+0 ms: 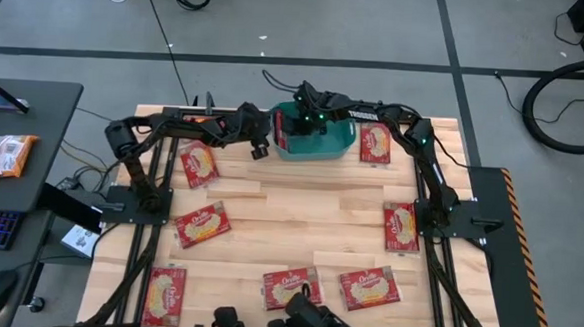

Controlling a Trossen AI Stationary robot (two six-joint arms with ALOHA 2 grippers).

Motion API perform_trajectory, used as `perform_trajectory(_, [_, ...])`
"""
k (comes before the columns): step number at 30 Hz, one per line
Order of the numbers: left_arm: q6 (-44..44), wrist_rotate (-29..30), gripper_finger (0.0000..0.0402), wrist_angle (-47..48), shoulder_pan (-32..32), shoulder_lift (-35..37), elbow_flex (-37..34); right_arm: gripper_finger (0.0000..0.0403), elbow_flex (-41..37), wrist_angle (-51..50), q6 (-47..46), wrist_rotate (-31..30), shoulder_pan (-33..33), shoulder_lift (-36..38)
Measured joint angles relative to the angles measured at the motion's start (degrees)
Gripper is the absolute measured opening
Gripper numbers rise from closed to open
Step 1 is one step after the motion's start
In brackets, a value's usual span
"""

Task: Sort popcorn bags into baskets
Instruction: Put the popcorn bag into the bin

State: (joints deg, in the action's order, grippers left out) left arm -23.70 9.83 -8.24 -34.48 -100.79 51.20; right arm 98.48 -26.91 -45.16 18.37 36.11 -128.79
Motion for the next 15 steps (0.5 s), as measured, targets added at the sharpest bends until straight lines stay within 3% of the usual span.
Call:
perform_trajectory(8, [1.86,3.1,0.0121,6.88,-2.06,6.72,0.0,0.0007,0.0,-4.0,7.22,-5.89,0.74,2.37])
perform_trajectory(15, [6.6,3.7,0.0121,15.74,-3.77,13.62,0.0,0.0006,0.0,-12.5,23.32,-15.91,0.47,14.19])
